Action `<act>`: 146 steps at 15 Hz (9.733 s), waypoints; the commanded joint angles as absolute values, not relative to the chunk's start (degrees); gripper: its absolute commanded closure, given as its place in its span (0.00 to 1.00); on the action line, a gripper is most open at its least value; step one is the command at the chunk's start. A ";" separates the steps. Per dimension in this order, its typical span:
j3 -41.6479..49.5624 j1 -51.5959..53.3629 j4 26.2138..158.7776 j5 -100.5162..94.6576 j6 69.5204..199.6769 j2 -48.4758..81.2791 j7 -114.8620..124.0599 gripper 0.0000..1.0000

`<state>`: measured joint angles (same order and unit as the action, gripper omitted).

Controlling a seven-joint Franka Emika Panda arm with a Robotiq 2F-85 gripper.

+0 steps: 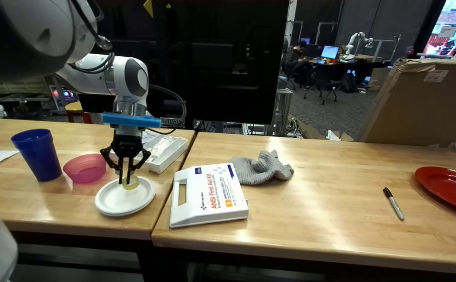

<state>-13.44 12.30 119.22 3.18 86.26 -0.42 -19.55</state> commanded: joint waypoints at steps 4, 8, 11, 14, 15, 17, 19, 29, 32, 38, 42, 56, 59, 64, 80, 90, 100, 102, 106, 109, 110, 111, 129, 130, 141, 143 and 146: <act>-9.86 11.05 127.56 10.96 94.41 -12.16 -24.28 0.96; -5.78 10.01 131.78 15.07 98.79 -16.79 -28.88 0.96; -2.40 9.48 134.42 17.51 101.34 -19.14 -34.26 0.96; 0.97 9.25 136.47 19.53 103.34 -20.47 -44.18 0.96; 1.89 8.98 136.95 20.15 103.70 -20.67 -46.57 0.96; 3.84 8.27 137.75 21.86 104.11 -21.06 -51.25 0.96; 5.44 7.41 138.03 23.46 104.46 -21.06 -55.20 0.96; 9.02 3.88 135.70 28.84 102.97 -16.97 -65.76 0.96; 9.17 3.28 134.79 29.94 102.87 -14.88 -67.13 0.96; 9.43 1.40 132.18 32.06 101.75 -10.55 -70.20 0.96; 9.03 0.12 130.34 32.14 101.21 -8.25 -71.72 0.96; 6.55 -0.80 121.46 37.10 94.11 -0.46 -82.68 0.96; 6.66 -1.93 119.67 39.57 91.96 2.47 -87.01 0.96; 6.04 -3.84 115.41 41.89 86.92 6.85 -94.34 0.96; 3.30 -3.79 109.90 42.96 88.55 7.40 -94.91 0.96; 0.40 -1.29 117.02 41.25 111.27 2.23 -94.12 0.96; 1.09 -2.11 119.41 40.18 118.73 1.41 -101.92 0.96; 1.28 -2.37 119.49 40.47 118.76 1.64 -105.59 0.96; 1.70 -2.93 120.55 41.95 120.40 1.19 -114.41 0.96; 2.23 -3.50 119.46 43.17 120.65 3.10 -118.47 0.96; 2.39 -3.75 118.97 43.88 120.45 3.92 -119.58 0.96; 2.48 -3.97 118.48 44.64 120.19 4.73 -120.61 0.96; 1.80 -6.11 111.33 45.19 116.95 13.69 -120.11 0.96; 1.81 -6.29 111.04 45.14 116.56 13.89 -120.10 0.96; 1.72 -7.45 107.61 44.37 112.63 16.99 -119.91 0.30; 1.69 -7.55 107.36 44.25 112.30 17.32 -119.90 0.18; 1.64 -7.53 107.23 43.88 111.95 17.45 -120.02 0.00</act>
<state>2.40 -6.52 108.49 44.20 113.29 17.05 -119.08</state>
